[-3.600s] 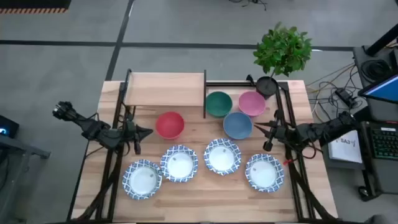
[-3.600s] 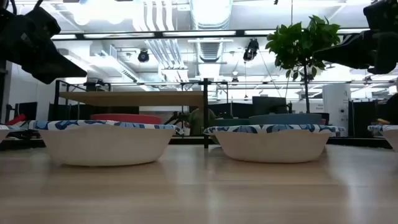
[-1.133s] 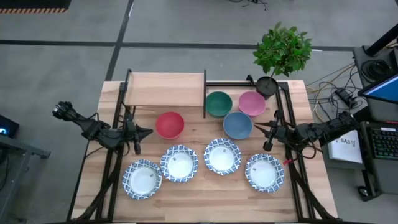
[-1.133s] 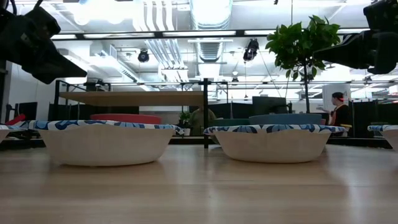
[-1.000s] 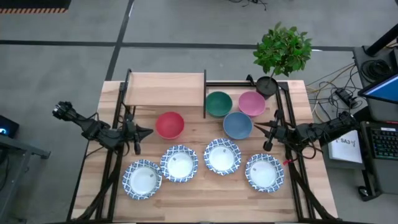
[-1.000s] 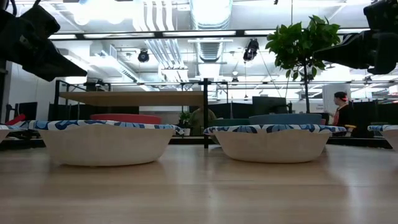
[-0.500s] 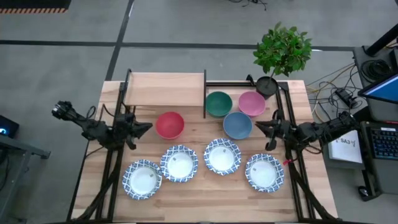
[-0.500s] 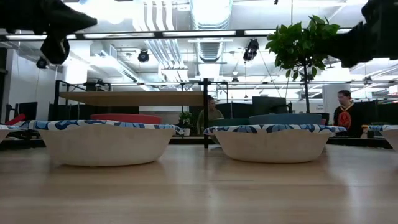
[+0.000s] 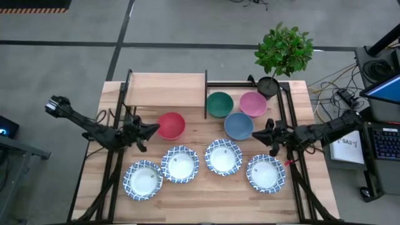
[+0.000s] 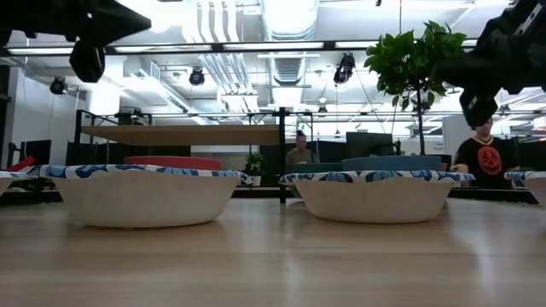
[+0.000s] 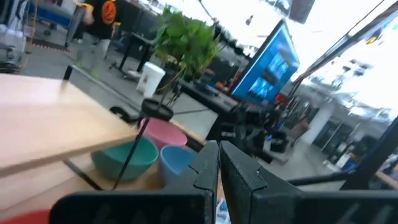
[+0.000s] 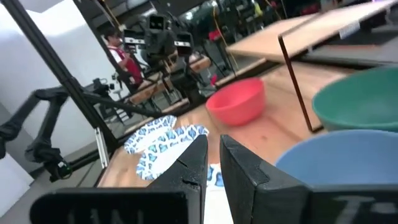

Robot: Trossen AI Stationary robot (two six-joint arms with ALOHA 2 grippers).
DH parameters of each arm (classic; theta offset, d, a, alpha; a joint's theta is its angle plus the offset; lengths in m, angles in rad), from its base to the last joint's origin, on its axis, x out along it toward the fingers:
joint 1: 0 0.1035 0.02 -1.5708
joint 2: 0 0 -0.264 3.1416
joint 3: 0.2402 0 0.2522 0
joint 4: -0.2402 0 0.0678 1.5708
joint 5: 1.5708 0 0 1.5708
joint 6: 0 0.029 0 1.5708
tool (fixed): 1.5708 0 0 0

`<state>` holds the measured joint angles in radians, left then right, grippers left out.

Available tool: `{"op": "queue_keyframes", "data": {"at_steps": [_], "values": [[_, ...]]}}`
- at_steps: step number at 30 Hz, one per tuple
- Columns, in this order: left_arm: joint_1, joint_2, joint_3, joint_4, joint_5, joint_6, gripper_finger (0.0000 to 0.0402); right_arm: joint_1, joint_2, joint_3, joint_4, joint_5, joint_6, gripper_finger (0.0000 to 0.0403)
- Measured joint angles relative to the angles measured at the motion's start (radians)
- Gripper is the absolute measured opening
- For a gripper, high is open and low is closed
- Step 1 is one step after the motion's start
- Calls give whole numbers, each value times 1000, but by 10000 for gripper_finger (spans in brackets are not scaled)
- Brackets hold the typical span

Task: Place and stack bowls onto a shelf
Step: Put the top left white and blue bowl on the shelf

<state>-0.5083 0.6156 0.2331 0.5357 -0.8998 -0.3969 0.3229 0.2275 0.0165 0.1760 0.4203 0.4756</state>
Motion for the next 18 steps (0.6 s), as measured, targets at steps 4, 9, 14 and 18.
{"op": "queue_keyframes", "data": {"at_steps": [4, 9, 14, 18], "values": [[0, 87, 10, -1, 34, -84, 0, 0, 76, -1, 92, 20, 35, 31], [0, 200, 42, -26, 112, -228, 0, 0, 170, 5, 213, 41, -2, 31], [4, 308, 131, -239, 214, -434, 0, -1, 231, 23, 287, 85, -85, 31], [10, 400, 277, -688, 347, -675, 0, -1, 241, 73, 283, 83, -160, 31]]}}
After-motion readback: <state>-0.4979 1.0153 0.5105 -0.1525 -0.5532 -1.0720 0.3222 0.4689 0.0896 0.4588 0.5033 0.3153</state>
